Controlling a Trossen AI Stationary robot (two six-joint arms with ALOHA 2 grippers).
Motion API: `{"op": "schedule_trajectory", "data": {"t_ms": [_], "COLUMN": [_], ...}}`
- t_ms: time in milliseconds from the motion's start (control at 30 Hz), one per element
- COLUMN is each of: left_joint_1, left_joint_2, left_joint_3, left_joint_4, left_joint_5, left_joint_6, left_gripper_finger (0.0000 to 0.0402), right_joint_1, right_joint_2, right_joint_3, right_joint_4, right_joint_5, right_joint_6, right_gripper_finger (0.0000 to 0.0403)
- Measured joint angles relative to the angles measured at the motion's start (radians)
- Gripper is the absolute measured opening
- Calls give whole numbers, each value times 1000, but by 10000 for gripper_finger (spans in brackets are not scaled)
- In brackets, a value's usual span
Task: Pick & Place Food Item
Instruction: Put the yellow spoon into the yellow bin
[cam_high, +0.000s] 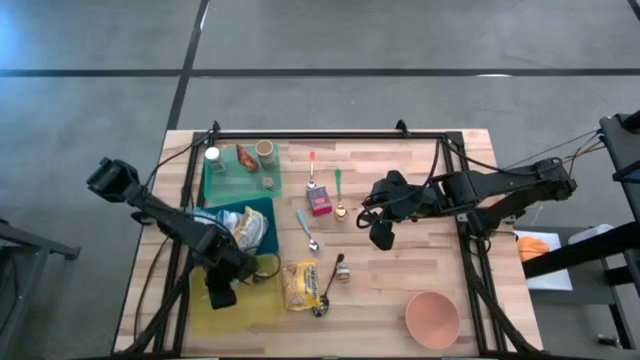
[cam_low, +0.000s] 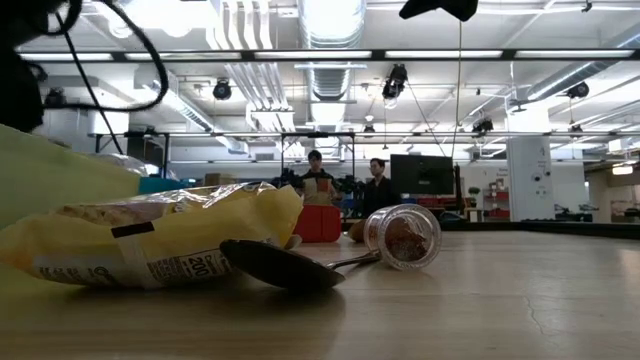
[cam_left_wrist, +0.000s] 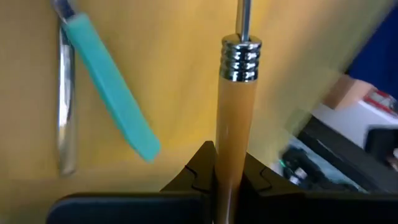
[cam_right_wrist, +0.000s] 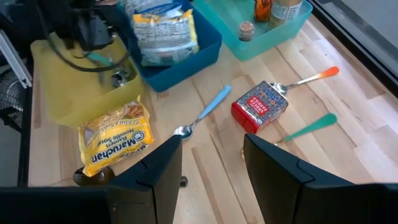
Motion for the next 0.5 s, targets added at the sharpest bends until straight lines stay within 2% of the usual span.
{"op": "schedule_trajectory", "data": {"t_ms": [200, 500], "left_joint_1": [4, 2], "left_joint_2": [1, -1], "left_joint_3": [5, 9], "left_joint_4": [-136, -155], "left_joint_5": [-154, -236], "left_joint_6": [-69, -55], "left_gripper_finger": [22, 22], "right_joint_1": [0, 0], "right_joint_2": [0, 0], "right_joint_3": [-1, -1], "right_joint_4": [6, 6], "right_joint_5": [0, -1], "right_joint_6": [-5, -15], "right_gripper_finger": [171, 171]}}
